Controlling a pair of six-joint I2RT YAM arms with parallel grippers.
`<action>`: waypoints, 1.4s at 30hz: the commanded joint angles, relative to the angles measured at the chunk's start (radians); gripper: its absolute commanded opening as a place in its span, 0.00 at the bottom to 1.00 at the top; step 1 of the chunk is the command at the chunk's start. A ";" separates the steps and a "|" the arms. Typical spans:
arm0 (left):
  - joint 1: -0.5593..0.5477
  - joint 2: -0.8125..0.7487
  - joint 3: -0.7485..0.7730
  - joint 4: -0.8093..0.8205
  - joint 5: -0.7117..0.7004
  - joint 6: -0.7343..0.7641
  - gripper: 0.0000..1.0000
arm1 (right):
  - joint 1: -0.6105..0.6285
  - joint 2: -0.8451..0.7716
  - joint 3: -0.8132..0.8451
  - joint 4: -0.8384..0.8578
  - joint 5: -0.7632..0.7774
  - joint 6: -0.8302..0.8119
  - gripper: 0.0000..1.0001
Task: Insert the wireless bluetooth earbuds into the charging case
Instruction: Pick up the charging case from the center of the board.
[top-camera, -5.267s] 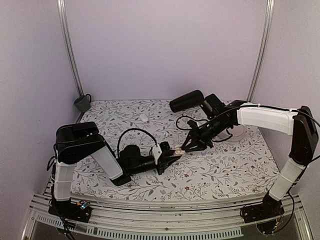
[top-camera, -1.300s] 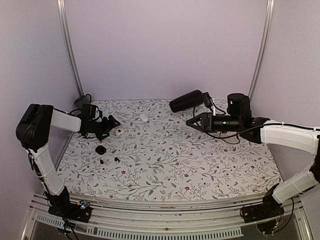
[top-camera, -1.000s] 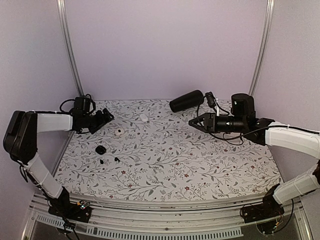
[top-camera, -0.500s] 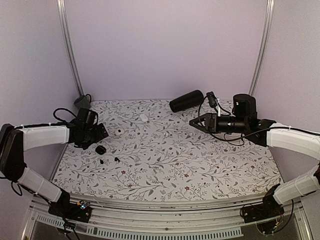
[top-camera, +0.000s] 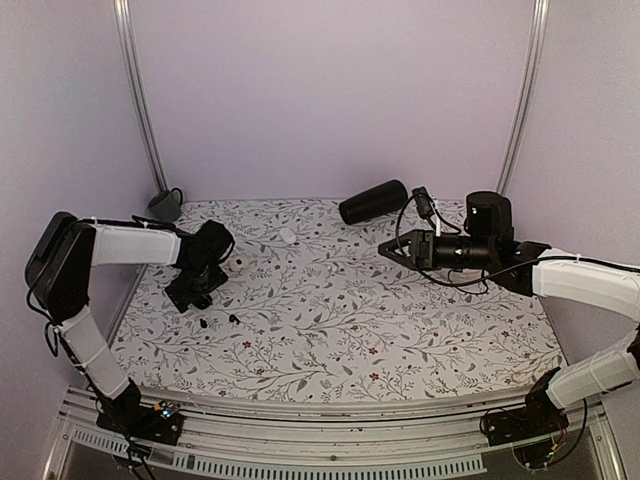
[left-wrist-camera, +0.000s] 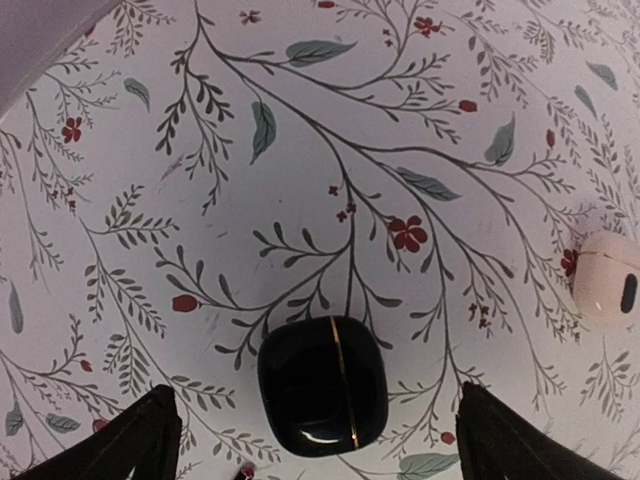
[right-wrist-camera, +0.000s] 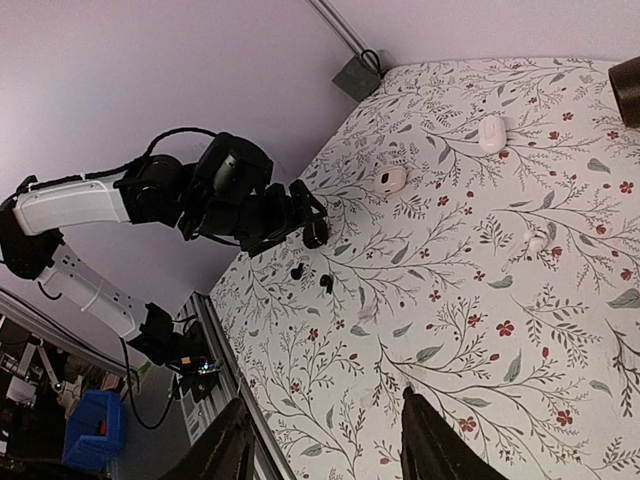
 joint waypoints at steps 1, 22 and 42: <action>-0.008 0.073 0.060 -0.067 -0.025 -0.083 0.96 | -0.004 0.008 0.009 0.030 -0.030 -0.005 0.51; 0.005 0.157 0.095 -0.080 -0.018 -0.153 0.83 | -0.003 -0.006 -0.024 0.054 -0.040 0.024 0.52; 0.003 0.112 0.005 0.041 0.002 -0.077 0.54 | 0.000 -0.020 -0.066 0.085 -0.038 0.068 0.52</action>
